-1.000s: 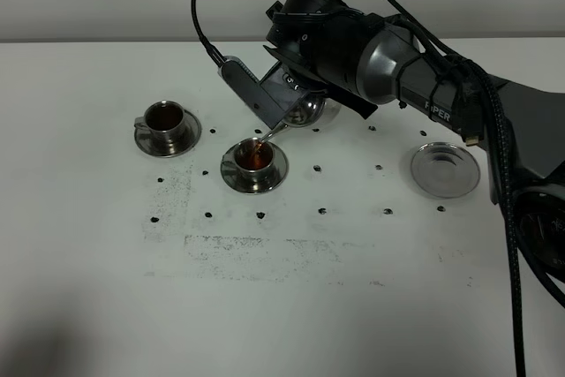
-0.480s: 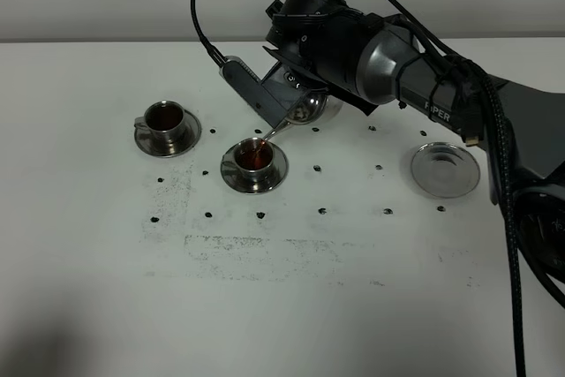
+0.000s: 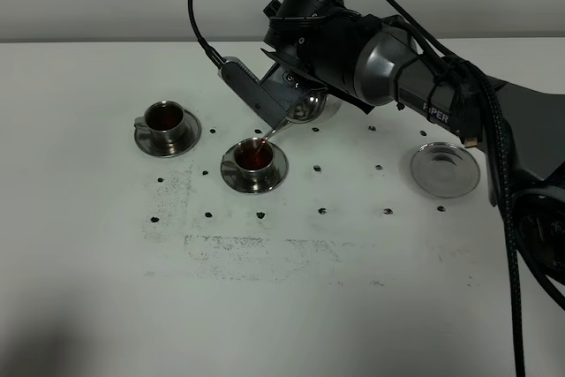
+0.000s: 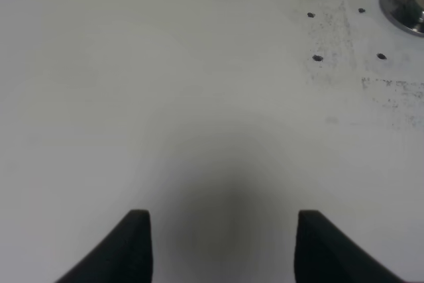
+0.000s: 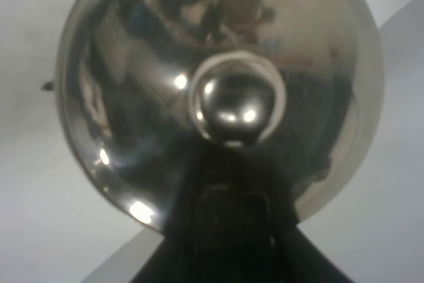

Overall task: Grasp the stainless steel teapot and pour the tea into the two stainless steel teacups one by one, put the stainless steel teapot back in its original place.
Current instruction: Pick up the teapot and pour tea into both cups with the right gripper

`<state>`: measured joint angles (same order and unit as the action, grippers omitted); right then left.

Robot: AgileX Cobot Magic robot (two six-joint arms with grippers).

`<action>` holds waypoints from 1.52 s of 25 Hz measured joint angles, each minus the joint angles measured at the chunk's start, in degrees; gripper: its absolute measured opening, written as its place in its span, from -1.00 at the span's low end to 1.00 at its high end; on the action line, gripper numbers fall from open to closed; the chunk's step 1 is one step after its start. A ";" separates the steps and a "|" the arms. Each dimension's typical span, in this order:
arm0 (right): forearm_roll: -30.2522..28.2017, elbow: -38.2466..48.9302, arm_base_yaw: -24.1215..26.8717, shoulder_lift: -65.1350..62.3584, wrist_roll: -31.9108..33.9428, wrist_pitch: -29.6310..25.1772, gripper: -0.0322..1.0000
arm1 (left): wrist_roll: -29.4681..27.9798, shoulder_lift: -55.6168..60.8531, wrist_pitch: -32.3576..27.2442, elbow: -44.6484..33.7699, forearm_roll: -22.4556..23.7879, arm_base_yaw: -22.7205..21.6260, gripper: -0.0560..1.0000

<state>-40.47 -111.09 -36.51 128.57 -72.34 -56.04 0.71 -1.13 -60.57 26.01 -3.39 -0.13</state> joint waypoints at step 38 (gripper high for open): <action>7.14 0.00 1.18 -2.11 0.01 0.44 -0.56 | 0.05 0.00 0.00 0.00 0.02 0.00 -0.01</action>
<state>-33.32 -111.09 -35.33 126.46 -72.33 -55.60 0.76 -1.13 -60.57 26.01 -3.37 -0.13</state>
